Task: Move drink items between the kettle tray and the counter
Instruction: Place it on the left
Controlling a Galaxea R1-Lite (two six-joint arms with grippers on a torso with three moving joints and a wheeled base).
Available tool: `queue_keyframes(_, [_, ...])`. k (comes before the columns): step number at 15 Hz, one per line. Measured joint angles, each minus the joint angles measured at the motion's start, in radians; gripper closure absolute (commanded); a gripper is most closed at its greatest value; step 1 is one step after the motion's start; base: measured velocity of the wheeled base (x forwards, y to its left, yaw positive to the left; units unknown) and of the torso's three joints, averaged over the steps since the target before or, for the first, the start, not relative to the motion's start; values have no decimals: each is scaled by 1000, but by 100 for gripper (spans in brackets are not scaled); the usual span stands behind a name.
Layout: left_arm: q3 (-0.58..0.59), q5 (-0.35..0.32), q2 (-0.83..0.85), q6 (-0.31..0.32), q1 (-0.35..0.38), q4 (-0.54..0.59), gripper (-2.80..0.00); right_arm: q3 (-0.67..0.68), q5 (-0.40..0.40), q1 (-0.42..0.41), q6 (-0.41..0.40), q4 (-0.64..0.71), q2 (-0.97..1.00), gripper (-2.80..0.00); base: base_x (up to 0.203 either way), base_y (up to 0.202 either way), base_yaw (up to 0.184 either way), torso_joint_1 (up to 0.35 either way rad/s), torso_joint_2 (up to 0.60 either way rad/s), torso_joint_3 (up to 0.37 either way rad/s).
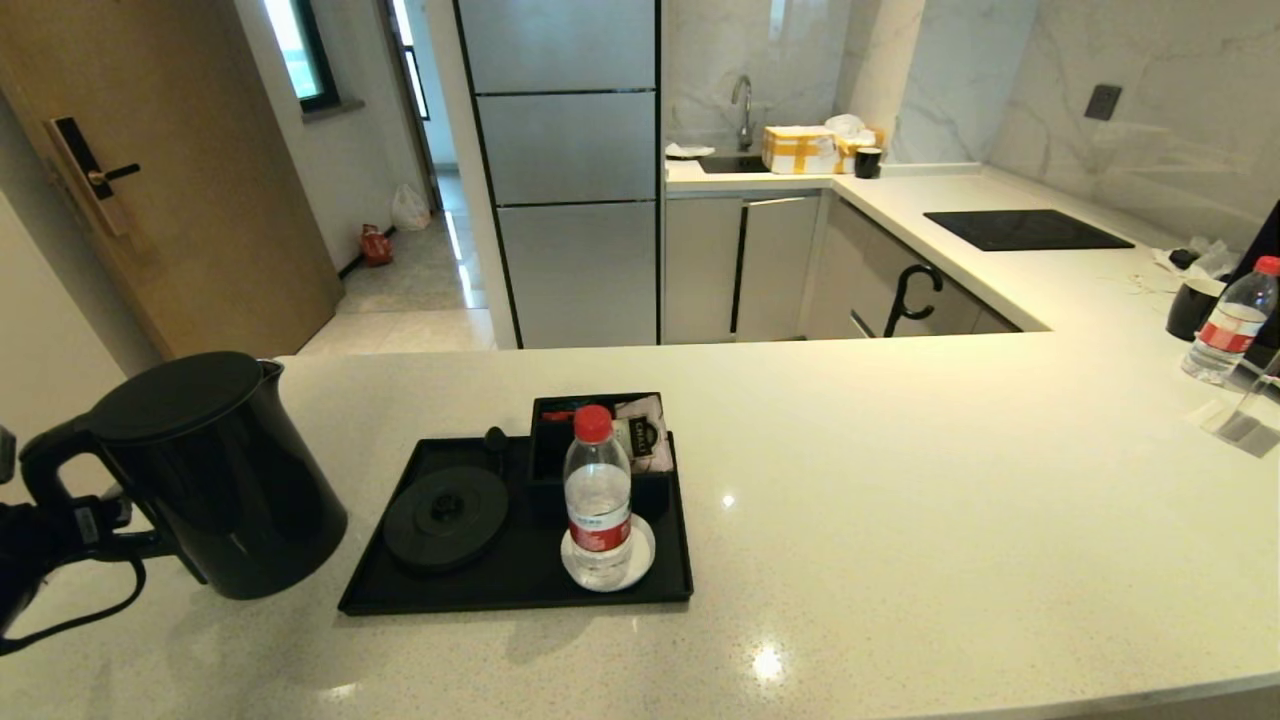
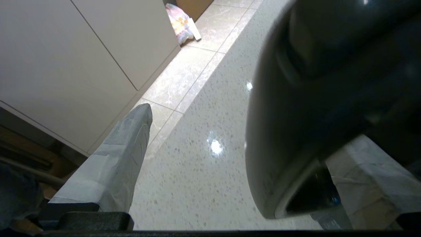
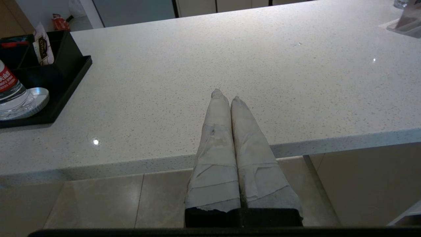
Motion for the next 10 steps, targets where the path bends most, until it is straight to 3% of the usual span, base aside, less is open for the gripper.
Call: queue_keyframes(10, [92,0,-61,-13,-11,-1,-280,0,-1,0,0,0,0,0,0,0,0,0,0,0])
